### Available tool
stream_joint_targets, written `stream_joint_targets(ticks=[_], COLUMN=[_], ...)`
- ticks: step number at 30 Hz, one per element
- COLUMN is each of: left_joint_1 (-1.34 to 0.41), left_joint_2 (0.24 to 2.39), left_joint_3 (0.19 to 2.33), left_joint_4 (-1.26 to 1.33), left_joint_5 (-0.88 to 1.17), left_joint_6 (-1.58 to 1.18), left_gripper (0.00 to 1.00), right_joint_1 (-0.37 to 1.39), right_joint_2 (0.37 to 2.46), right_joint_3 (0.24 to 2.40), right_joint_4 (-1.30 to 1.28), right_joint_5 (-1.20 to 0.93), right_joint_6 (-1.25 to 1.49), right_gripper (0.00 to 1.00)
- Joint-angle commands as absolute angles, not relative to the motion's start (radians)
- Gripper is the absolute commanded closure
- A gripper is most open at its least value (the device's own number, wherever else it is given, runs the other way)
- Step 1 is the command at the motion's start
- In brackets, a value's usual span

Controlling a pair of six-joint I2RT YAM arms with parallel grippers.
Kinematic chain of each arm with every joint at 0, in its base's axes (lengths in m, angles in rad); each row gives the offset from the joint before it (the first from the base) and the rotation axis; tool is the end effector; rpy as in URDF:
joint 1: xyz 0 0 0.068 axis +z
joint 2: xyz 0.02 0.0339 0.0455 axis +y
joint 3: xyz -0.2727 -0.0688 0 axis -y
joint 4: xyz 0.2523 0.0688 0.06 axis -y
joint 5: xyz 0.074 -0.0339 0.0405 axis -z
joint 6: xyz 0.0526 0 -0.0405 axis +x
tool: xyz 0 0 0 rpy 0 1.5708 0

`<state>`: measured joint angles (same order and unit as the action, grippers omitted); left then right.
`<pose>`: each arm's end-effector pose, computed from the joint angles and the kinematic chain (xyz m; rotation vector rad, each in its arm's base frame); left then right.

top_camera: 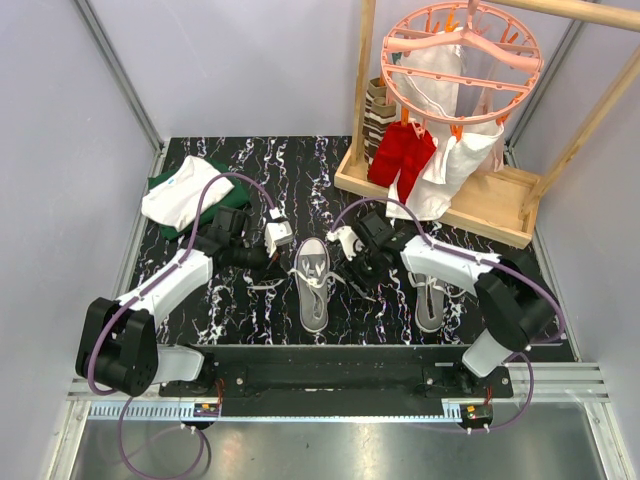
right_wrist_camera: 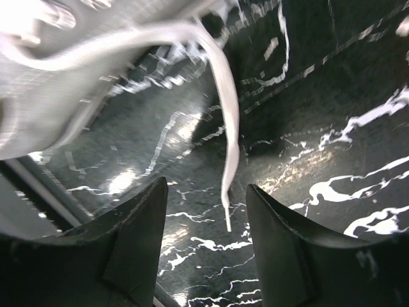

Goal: Tie the shoes

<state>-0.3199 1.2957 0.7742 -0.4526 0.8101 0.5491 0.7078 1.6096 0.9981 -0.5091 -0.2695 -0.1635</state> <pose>0.2315 -0.1168 0.2111 1.2534 1.9745 -0.9061 0.2385 0.2225 0.1780 -1.2301 2.4417 0.5250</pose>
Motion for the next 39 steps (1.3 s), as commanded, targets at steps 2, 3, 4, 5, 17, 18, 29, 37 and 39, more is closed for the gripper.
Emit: stream_joint_targets(ticks=[2,3,4,5,17,18,29,37,39], left_joint_1=[-0.324,-0.324,-0.324,-0.324,-0.331,-0.33,-0.351,-0.36,-0.362], left_joint_2=[1.296,1.296,1.296,1.295,1.259,1.256,1.183,1.155,1.147], left_joint_3=[0.796,0.795,0.795,0.793,0.769,0.764,0.713,0.683,0.672], left_joint_4=[-0.43,-0.43,-0.43,-0.431,-0.43,-0.428,-0.394,-0.388,-0.388], left_joint_5=[0.827,0.827,0.827,0.831,0.859,0.862,0.888,0.884,0.887], left_joint_6=[0.563,0.561,0.563,0.566,0.617,0.621,0.698,0.742,0.752], left_gripper=[1.0,1.0,1.0,1.0,1.0,1.0,1.0,1.0,1.0], right_joint_1=[0.709,0.712,0.715,0.721,0.713,0.713,0.715,0.775,0.79], right_joint_2=[1.686,1.709,1.719,1.736,1.698,1.695,1.836,1.946,1.962], right_joint_3=[1.017,1.026,1.029,1.035,1.259,1.287,1.568,1.66,1.663], right_joint_4=[-0.545,-0.552,-0.558,-0.564,-0.591,-0.589,-0.489,-0.42,-0.396], right_joint_5=[-0.198,-0.192,-0.181,-0.173,-0.204,-0.227,-0.442,-0.558,-0.584], right_joint_6=[-0.169,-0.17,-0.172,-0.17,-0.238,-0.238,-0.077,0.05,0.093], right_gripper=[0.42,0.43,0.43,0.44,1.0,1.0,1.0,1.0,1.0])
